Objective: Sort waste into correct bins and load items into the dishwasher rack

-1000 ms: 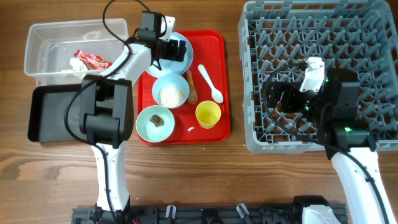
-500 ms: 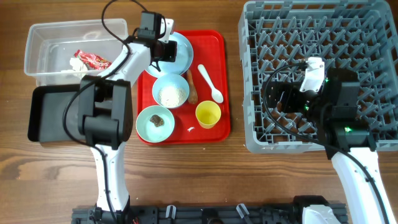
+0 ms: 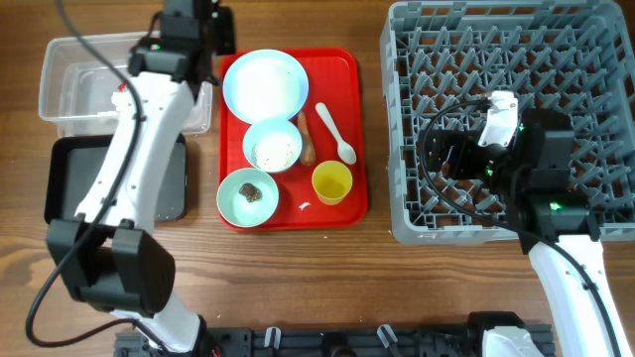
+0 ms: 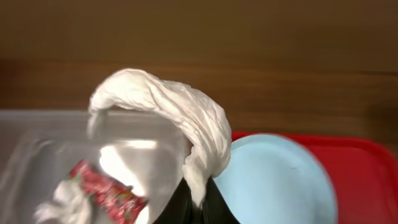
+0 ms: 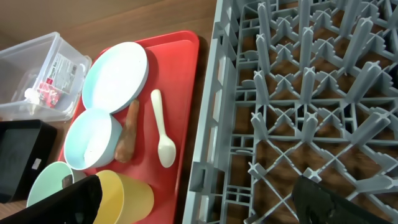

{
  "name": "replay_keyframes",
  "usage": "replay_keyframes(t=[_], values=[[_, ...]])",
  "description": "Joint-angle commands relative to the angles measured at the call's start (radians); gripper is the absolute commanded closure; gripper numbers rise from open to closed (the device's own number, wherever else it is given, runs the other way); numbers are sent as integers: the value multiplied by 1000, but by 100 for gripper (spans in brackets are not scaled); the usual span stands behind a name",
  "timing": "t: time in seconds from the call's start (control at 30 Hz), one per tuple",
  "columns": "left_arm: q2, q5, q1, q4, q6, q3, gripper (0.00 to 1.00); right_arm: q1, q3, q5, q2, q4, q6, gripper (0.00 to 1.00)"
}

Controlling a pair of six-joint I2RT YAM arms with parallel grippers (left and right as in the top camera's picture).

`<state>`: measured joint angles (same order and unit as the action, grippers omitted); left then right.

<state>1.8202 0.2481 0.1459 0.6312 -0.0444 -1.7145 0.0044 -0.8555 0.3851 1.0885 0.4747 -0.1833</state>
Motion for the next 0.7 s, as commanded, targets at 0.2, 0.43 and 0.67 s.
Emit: replay_keyframes(t=[0.2, 0.43, 0.67], values=[[177, 10, -145, 68, -17, 16, 63, 6, -23, 17, 8, 6, -29, 0], [206, -6, -161, 12, -16, 13, 6, 6, -23, 17, 8, 12, -29, 0], [84, -146, -120, 33, -16, 5, 0, 6, -23, 17, 8, 13, -29, 0]])
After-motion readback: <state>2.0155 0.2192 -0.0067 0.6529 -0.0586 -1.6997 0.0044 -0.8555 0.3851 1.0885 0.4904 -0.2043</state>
